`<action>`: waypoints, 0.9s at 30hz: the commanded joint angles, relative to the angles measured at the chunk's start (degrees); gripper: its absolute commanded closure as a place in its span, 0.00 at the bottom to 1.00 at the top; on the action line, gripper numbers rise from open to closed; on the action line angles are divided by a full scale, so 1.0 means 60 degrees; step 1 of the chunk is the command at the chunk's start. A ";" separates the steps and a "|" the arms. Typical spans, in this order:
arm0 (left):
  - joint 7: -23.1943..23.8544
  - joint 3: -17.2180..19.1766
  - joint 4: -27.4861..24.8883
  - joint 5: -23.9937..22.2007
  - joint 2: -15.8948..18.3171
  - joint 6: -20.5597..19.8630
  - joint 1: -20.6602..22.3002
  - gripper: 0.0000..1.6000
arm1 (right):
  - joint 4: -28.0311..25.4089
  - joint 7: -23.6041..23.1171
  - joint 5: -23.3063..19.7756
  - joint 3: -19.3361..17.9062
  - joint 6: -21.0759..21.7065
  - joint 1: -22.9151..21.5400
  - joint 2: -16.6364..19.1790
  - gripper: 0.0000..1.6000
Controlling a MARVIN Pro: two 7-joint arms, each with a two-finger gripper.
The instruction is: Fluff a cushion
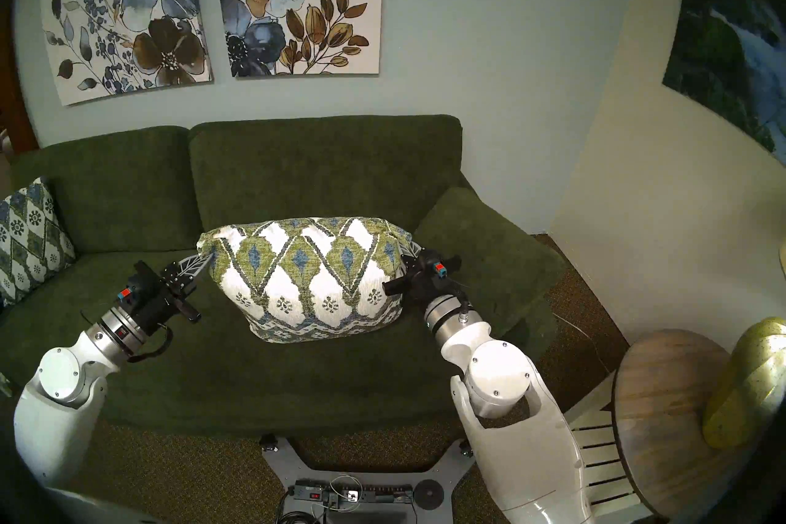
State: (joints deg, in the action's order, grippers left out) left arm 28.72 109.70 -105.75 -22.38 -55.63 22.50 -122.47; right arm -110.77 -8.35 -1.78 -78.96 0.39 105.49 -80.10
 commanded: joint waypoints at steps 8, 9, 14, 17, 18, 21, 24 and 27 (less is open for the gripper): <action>-0.0230 0.0890 -0.1799 -0.0259 0.0694 0.0040 0.1518 1.00 | -0.1748 0.0298 -0.0163 -0.0073 -0.0101 -0.1438 -0.0584 1.00; -0.0245 0.0986 -0.1906 -0.0278 0.0772 0.0068 0.1607 1.00 | -0.1742 0.0322 -0.0188 -0.0110 -0.0186 -0.1491 -0.0661 1.00; -0.0341 0.1467 -0.2524 -0.0332 0.1023 0.0003 0.2011 1.00 | -0.2357 0.0430 -0.0279 -0.0248 -0.0146 -0.2021 -0.0788 1.00; -0.0400 0.1722 -0.2808 -0.0365 0.1150 -0.0089 0.2165 1.00 | -0.2645 0.0482 -0.0333 -0.0288 -0.0124 -0.2250 -0.0879 1.00; -0.0421 0.1800 -0.2901 -0.0401 0.1180 -0.0140 0.2203 1.00 | -0.2662 0.0494 -0.0347 -0.0298 -0.0148 -0.2247 -0.0934 1.00; -0.0469 0.1983 -0.3137 -0.0514 0.1230 -0.0349 0.2209 1.00 | -0.2943 0.0542 -0.0386 -0.0264 0.0072 -0.2446 -0.0955 1.00; -0.0478 0.2065 -0.3279 -0.0607 0.1233 -0.0948 0.1888 1.00 | -0.3264 0.0675 -0.0301 -0.0249 0.0794 -0.2128 -0.0901 1.00; -0.0451 0.1841 -0.3104 -0.0576 0.0971 -0.1512 0.1274 1.00 | -0.2905 0.0934 0.0001 -0.0216 0.1429 -0.1420 -0.0710 1.00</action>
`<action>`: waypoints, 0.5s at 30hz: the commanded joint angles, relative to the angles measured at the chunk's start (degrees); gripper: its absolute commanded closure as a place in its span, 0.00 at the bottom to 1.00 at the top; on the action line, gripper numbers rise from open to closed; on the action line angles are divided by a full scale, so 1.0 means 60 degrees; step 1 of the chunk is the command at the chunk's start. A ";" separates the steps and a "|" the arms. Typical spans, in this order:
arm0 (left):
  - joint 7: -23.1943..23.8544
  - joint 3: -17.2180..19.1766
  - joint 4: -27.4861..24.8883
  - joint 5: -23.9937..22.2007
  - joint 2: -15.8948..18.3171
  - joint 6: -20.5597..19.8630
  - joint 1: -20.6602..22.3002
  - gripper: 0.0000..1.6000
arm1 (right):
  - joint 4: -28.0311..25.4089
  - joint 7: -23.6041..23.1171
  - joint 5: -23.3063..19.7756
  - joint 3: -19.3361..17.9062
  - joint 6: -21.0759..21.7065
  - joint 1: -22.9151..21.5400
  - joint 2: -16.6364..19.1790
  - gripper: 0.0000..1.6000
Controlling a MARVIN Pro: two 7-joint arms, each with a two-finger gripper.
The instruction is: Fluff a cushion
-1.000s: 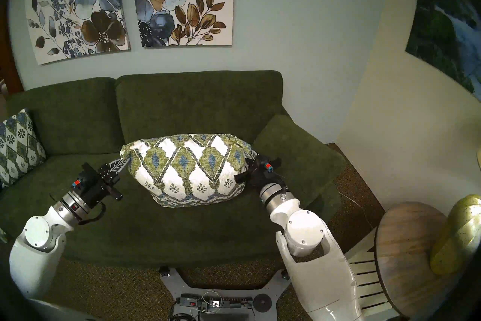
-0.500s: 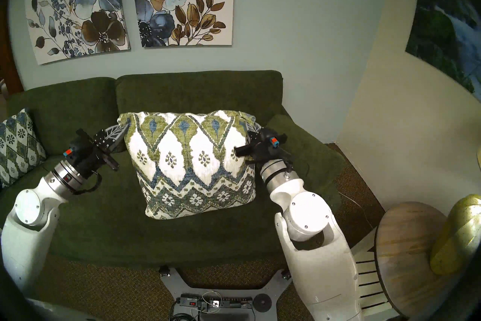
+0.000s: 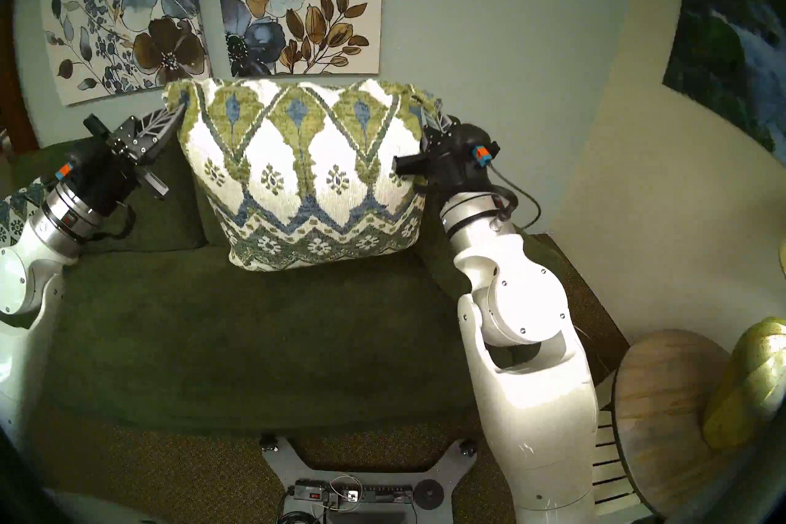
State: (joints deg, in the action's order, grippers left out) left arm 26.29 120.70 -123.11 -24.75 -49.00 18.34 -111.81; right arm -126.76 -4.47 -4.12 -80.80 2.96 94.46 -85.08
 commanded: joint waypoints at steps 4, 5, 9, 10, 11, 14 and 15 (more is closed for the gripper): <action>0.0153 -0.0864 0.0679 0.0234 -0.0368 -0.0734 -0.1105 1.00 | 0.0960 0.0198 0.0295 0.0068 0.1031 0.1088 0.0266 1.00; 0.0153 -0.0864 0.0679 0.0234 -0.0368 -0.0734 -0.1105 1.00 | 0.0960 0.0198 0.0295 0.0068 0.1031 0.1088 0.0266 1.00; 0.0241 -0.1620 0.1389 0.0505 -0.0579 -0.0808 -0.1533 1.00 | 0.1787 0.0267 0.0378 0.0093 0.1243 0.1558 0.0376 1.00; 0.0278 -0.1824 0.1574 0.0598 -0.0628 -0.0811 -0.1626 1.00 | 0.2075 0.0269 0.0410 0.0132 0.1273 0.1670 0.0397 1.00; 0.0304 -0.1982 0.1721 0.0676 -0.0668 -0.0817 -0.1693 1.00 | 0.2184 0.0282 0.0425 0.0160 0.1328 0.1756 0.0417 1.00; 0.0354 -0.2614 0.2422 0.0976 -0.0860 -0.0862 -0.1862 1.00 | 0.2933 0.0316 0.0519 0.0295 0.1393 0.2005 0.0432 1.00; 0.0359 -0.2751 0.2557 0.1048 -0.0918 -0.0867 -0.1909 1.00 | 0.3098 0.0326 0.0542 0.0332 0.1411 0.2052 0.0437 1.00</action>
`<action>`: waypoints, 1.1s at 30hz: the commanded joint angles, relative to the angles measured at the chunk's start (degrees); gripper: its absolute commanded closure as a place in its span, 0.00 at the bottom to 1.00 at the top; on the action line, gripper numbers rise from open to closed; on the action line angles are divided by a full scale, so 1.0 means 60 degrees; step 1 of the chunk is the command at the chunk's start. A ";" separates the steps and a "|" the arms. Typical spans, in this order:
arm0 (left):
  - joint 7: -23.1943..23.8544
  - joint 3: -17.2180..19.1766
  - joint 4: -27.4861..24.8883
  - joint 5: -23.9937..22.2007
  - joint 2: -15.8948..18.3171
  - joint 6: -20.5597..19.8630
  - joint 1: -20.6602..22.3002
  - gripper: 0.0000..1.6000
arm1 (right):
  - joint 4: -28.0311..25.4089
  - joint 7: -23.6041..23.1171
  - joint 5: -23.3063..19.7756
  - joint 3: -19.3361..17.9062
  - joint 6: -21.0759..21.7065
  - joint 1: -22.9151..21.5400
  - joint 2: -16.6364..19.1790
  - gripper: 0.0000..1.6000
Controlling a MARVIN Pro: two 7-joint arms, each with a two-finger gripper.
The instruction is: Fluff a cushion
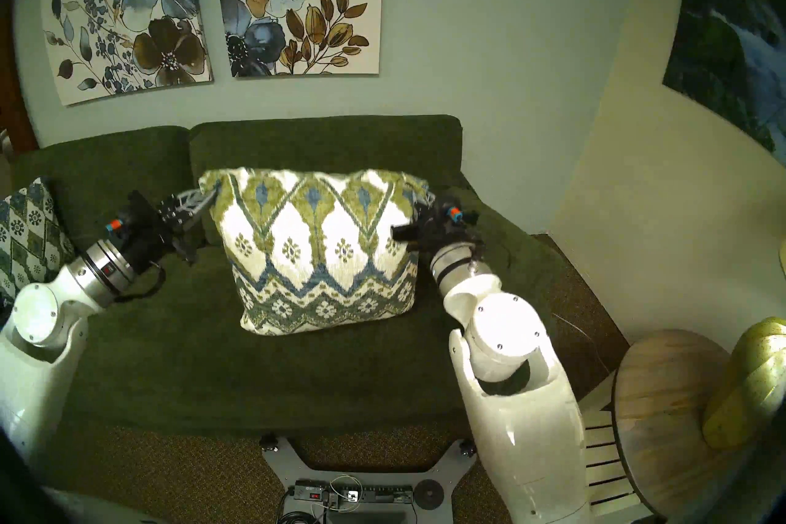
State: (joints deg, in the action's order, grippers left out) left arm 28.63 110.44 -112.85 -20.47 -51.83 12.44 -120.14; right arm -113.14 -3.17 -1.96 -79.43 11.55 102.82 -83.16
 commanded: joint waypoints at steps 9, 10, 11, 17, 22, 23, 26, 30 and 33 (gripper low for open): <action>-0.0376 -0.2302 0.2523 0.1427 -0.0979 0.0141 -0.0424 1.00 | 0.2424 0.0257 0.0560 0.0555 -0.0243 0.0622 0.0120 1.00; -0.0418 -0.2387 0.2701 0.1506 -0.1002 0.0136 -0.0353 1.00 | 0.2541 0.0269 0.0580 0.0599 -0.0291 0.0589 0.0099 1.00; -0.0490 -0.2497 0.2915 0.1572 -0.1063 0.0156 -0.0228 1.00 | 0.2690 0.0288 0.0617 0.0652 -0.0352 0.0532 0.0084 1.00; -0.0992 -0.2876 0.3710 0.2014 -0.1242 0.0390 0.0554 1.00 | 0.3276 0.0539 0.0901 0.0873 -0.0988 0.0154 -0.0036 1.00; -0.1207 -0.2494 0.3976 0.2009 -0.1105 0.1487 0.1262 1.00 | 0.2607 0.0814 0.0989 0.0844 -0.1734 0.0034 -0.0135 1.00; -0.1234 -0.2328 0.3705 0.1978 -0.0996 0.1595 0.1235 1.00 | 0.2374 0.0819 0.0975 0.0833 -0.1816 0.0023 -0.0147 1.00; -0.1332 -0.1787 0.2849 0.1836 -0.0748 0.1917 0.1383 1.00 | 0.1759 0.0802 0.0893 0.0789 -0.2095 -0.0257 -0.0264 1.00; -0.1450 -0.1222 0.2306 0.1798 -0.0506 0.2321 0.1836 1.00 | 0.1300 0.0828 0.0884 0.0725 -0.2369 -0.0719 -0.0408 1.00; -0.1537 -0.0753 0.1853 0.1775 -0.0324 0.2575 0.2096 1.00 | 0.0925 0.0878 0.0875 0.0656 -0.2530 -0.0969 -0.0497 1.00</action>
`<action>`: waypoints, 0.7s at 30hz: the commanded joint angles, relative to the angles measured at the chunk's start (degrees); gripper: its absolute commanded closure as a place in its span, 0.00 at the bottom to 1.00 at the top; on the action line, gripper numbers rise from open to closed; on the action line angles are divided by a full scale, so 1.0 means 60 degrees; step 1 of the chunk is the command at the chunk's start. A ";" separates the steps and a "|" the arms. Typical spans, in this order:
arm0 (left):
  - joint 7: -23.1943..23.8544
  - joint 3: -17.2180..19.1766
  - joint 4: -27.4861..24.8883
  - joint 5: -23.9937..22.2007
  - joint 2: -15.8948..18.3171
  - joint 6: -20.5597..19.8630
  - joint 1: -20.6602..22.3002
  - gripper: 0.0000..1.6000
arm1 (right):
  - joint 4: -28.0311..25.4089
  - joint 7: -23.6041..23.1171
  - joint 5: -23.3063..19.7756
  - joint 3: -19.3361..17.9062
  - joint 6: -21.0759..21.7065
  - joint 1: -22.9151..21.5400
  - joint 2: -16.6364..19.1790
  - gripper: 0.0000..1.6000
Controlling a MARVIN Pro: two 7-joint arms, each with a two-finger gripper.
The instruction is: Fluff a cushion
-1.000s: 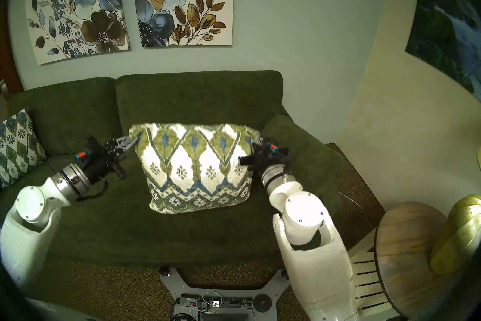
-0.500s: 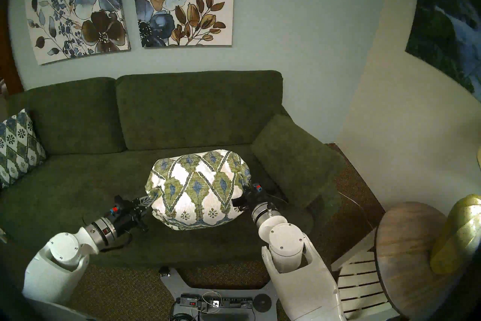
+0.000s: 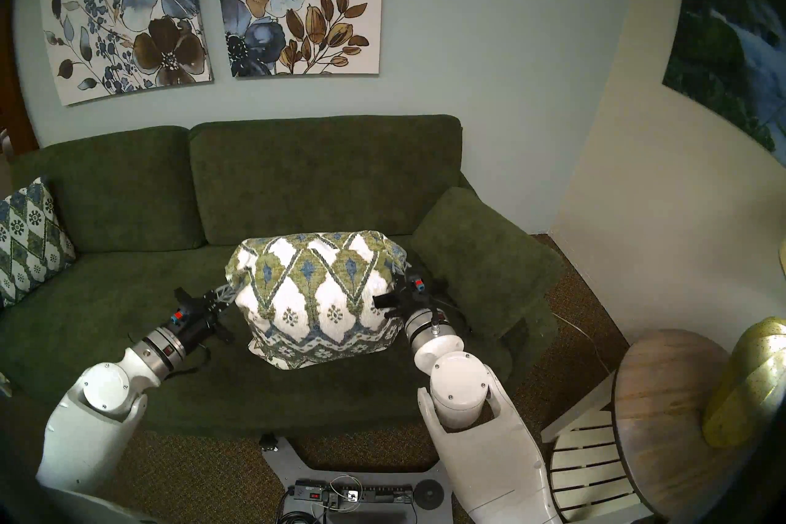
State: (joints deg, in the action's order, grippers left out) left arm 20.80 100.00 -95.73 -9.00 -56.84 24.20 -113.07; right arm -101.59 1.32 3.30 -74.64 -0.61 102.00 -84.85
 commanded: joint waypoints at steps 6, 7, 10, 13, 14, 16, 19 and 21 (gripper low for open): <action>-0.0286 0.1641 -0.1744 -0.0189 0.0749 0.0881 0.1238 1.00 | -0.1558 0.0180 -0.0016 -0.0243 -0.0698 -0.1198 -0.0355 1.00; -0.0280 0.1733 -0.1814 -0.0193 0.0789 0.0930 0.1298 1.00 | -0.1594 0.0195 -0.0017 -0.0267 -0.0762 -0.1309 -0.0394 1.00; -0.0276 0.2073 -0.2258 -0.0219 0.0883 0.1025 0.1373 1.00 | -0.1919 0.0227 -0.0016 -0.0349 -0.0918 -0.1600 -0.0489 1.00; -0.0270 0.2383 -0.2668 -0.0260 0.0931 0.1071 0.1372 1.00 | -0.2219 0.0290 -0.0015 -0.0491 -0.1045 -0.1825 -0.0567 1.00; -0.0268 0.2495 -0.2839 -0.0283 0.0930 0.1072 0.1333 1.00 | -0.2351 0.0307 -0.0021 -0.0542 -0.1068 -0.1894 -0.0580 1.00; -0.0250 0.2699 -0.3079 -0.0332 0.0901 0.1061 0.1183 1.00 | -0.2514 0.0362 -0.0017 -0.0677 -0.1098 -0.1937 -0.0597 1.00; -0.0165 0.3042 -0.3454 -0.0429 0.0723 0.0909 0.0582 1.00 | -0.2781 0.0450 0.0015 -0.0877 -0.0910 -0.1609 -0.0537 1.00; -0.0007 0.3259 -0.3616 -0.0583 0.0399 0.0659 -0.0134 1.00 | -0.3162 0.0497 0.0058 -0.0987 -0.0378 -0.0923 -0.0423 1.00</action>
State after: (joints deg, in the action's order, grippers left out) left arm 20.65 114.38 -113.20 -9.98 -51.88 29.63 -107.65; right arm -114.58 2.17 3.31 -77.48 -5.32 93.76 -87.92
